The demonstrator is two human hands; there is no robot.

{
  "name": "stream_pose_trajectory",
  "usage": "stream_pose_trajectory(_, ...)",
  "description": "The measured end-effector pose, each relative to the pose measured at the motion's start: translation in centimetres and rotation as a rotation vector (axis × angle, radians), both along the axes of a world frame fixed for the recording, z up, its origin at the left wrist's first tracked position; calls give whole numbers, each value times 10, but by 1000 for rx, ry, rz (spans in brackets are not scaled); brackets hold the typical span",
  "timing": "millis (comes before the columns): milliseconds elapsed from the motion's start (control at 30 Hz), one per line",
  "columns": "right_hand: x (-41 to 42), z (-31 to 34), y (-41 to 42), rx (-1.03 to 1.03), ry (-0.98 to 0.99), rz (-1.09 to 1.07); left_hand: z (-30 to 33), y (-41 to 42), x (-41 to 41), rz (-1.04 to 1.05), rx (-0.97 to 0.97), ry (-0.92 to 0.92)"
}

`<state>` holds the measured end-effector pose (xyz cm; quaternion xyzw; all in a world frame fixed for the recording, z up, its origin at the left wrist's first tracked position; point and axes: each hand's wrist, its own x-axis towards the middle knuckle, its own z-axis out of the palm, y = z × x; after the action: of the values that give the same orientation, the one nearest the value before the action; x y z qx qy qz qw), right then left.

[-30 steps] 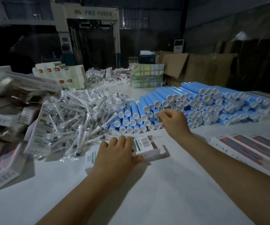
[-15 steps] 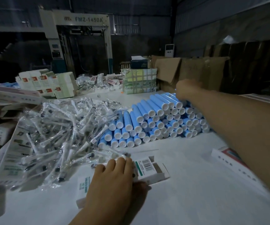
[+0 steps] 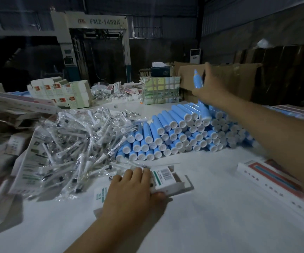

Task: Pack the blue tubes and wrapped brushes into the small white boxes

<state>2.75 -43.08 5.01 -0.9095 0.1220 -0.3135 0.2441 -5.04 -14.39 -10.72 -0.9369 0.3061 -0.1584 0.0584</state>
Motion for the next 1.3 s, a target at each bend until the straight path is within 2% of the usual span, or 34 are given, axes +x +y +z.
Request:
stream_pose_trajectory(100, -41, -30, 23, 420, -216, 203, 1, 2, 1, 17, -34, -50)
stream_pose_trajectory(233, -84, -98, 51, 839, -372, 270, 4, 6, -4, 59, -148, -95)
stream_pose_trajectory(367, -96, -130, 68, 1024, -398, 244, 1, 8, -9, 97, -163, -121)
stream_pose_trajectory(533, -102, -141, 88, 1095, -351, 285, 2, 8, -12, 129, -179, -109)
stream_pose_trajectory(800, -106, -151, 103, 964, -136, 205, 3, 9, -15, 119, -170, -102)
stream_pose_trajectory(967, -104, -147, 94, 1000, -162, 173, 4, 8, -17, 98, -152, -84)
stream_pose_trajectory(1067, -96, -137, 92, 951, -200, 190, 1, 6, -20, 67, -124, -52)
stream_pose_trajectory(1167, -83, -123, 106, 804, -172, 311, 2, 4, -23, 54, -84, -4)
stream_pose_trajectory(1300, -61, -106, 155, 320, -67, 558, 3, 3, -25, 26, -55, 19)
